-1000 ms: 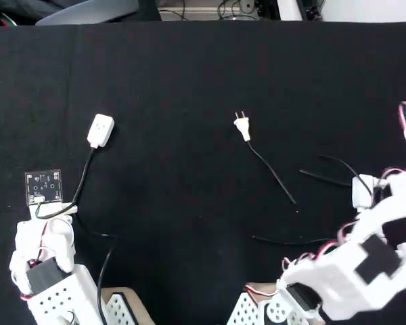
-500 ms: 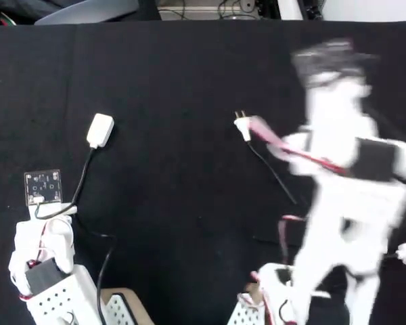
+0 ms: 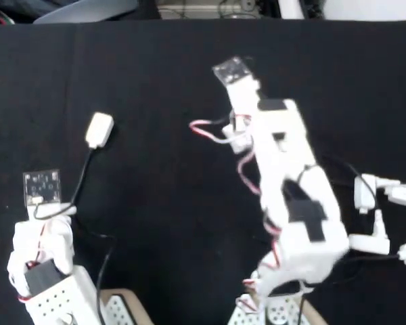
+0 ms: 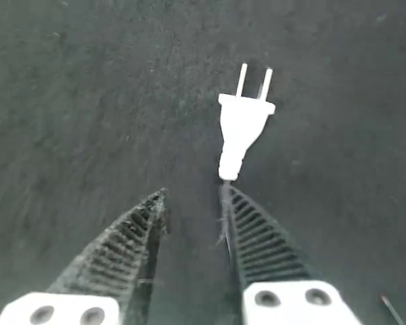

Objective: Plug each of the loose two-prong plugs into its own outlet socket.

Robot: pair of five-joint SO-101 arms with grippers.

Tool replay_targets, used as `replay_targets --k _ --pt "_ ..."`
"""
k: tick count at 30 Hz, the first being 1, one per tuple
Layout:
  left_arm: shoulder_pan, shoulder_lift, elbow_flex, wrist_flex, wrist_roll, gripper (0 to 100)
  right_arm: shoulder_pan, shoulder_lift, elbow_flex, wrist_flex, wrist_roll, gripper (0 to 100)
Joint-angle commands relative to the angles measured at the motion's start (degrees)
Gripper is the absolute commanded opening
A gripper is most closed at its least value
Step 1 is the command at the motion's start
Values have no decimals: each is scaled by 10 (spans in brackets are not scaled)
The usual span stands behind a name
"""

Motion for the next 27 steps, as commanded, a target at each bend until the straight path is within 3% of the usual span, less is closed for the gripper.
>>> replay_targets --k 1,27 --pt "-4 -4 0 -3 2 80 -4 57 -78 -11 4 166" --pt "-4 -4 0 -3 2 80 -4 135 -115 -84 45 166"
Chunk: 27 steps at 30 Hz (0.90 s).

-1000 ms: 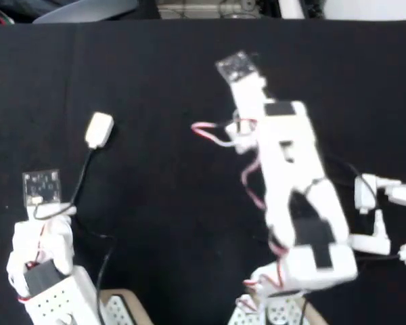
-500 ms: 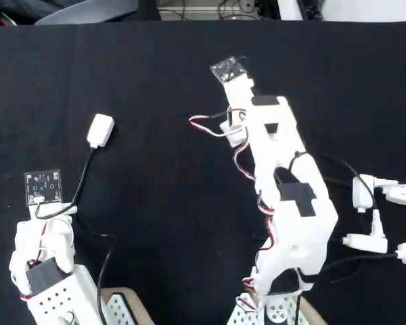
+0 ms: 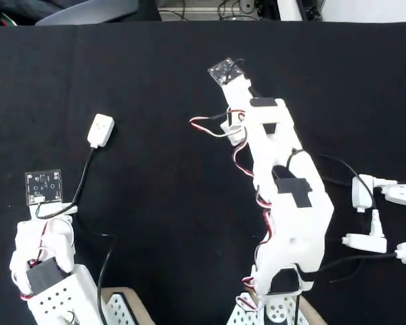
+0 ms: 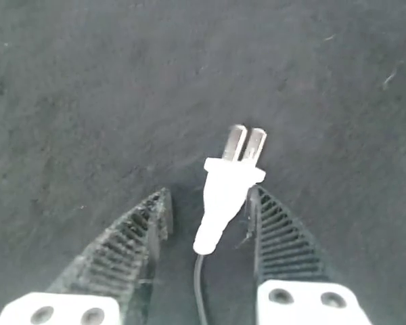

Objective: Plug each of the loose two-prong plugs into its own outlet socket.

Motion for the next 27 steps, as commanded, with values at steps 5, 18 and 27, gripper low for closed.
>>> replay_targets --k 5,18,27 --pt "-4 -4 0 -3 2 80 -6 3 -30 -11 4 166" --pt "-4 -4 0 -3 2 80 -1 -18 -28 10 3 11" --pt "-4 -4 0 -2 2 80 -146 -139 81 128 194 13"
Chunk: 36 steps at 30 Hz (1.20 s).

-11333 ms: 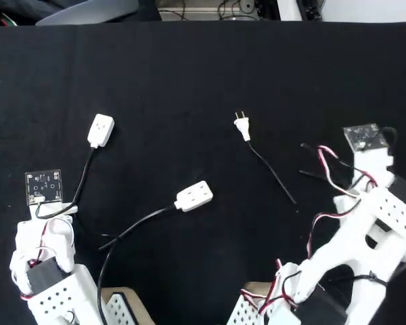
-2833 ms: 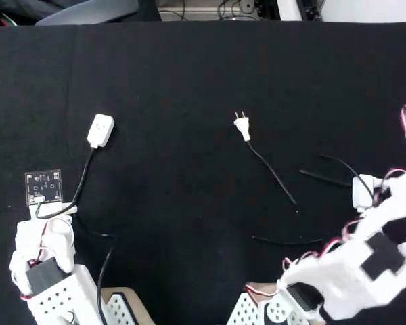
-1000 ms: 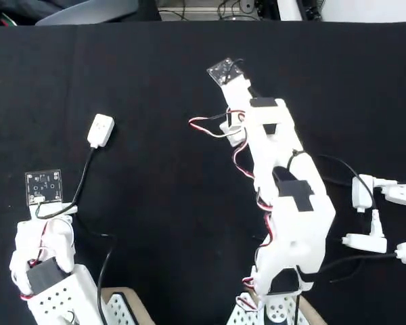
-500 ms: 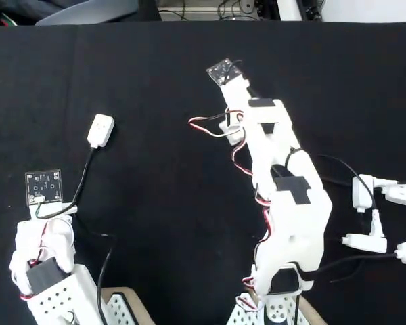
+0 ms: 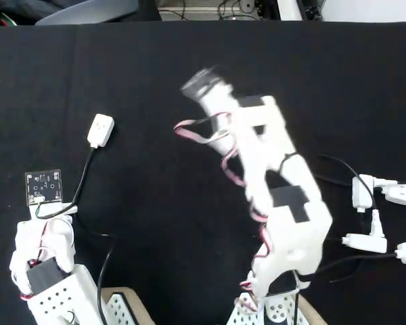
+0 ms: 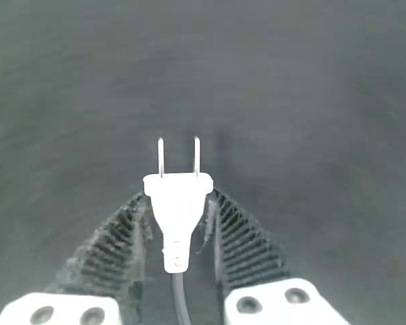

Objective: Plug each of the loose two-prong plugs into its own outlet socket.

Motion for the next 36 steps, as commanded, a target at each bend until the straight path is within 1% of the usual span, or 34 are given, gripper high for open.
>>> replay_targets --k 1,5,8,10,11,14,16,18,20,24,27,29,32,34,36 --pt "-4 -4 0 -2 2 80 -91 -64 37 11 62 14" --pt "-4 -4 0 -2 2 80 -161 -74 42 11 148 15" --pt "-4 -4 0 -3 2 80 -197 -73 49 16 157 15" --pt "-4 -4 0 -3 2 80 -204 -80 60 18 158 20" --pt "-4 -4 0 -3 2 80 -205 -84 62 29 159 39" --pt "-4 -4 0 -3 2 80 -204 -107 78 53 161 140" --pt "-4 -4 0 -3 2 80 -203 -137 103 51 162 194" --pt "-4 -4 0 -3 2 80 -205 -178 132 51 171 214" --pt "-4 -4 0 -3 2 80 -205 -231 167 49 176 212" --pt "-4 -4 0 -3 2 80 -210 -339 279 -6 175 214" --pt "-5 -4 0 -3 2 80 -224 -392 369 -61 174 212" --pt "-5 -4 0 -3 2 80 -232 -396 412 -93 152 211" --pt "-5 -4 0 -2 2 80 -231 -371 461 -177 128 211" --pt "-5 -4 0 -2 2 80 -232 -350 465 -222 116 211" --pt "-6 -4 0 -2 2 80 -230 -325 458 -244 109 211"
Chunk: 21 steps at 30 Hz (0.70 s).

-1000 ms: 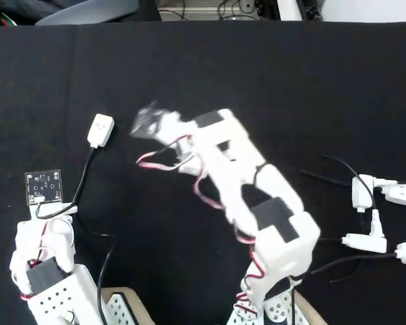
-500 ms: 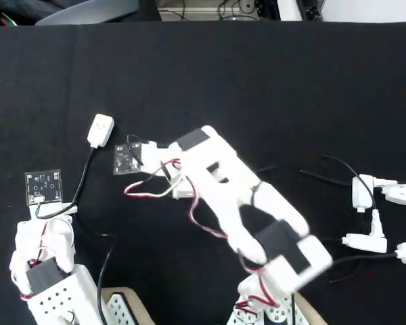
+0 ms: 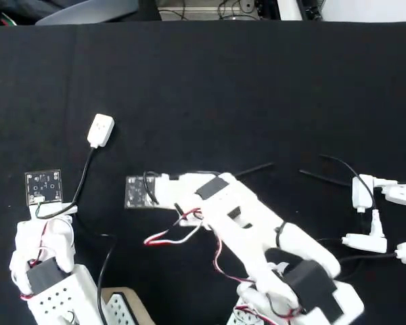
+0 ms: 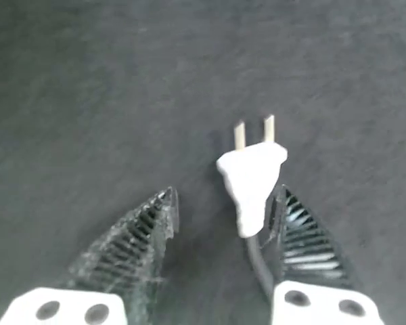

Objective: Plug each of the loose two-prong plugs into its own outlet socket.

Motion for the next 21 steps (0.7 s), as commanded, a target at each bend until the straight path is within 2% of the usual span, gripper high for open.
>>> replay_targets --k 1,16,21 --pt "-6 -4 0 -2 2 80 -2 29 -10 -46 -15 211" --pt "-6 -4 0 -3 2 80 21 65 -42 -47 -16 211" --pt "-6 -4 0 -3 2 80 23 3 -29 -23 -16 211"
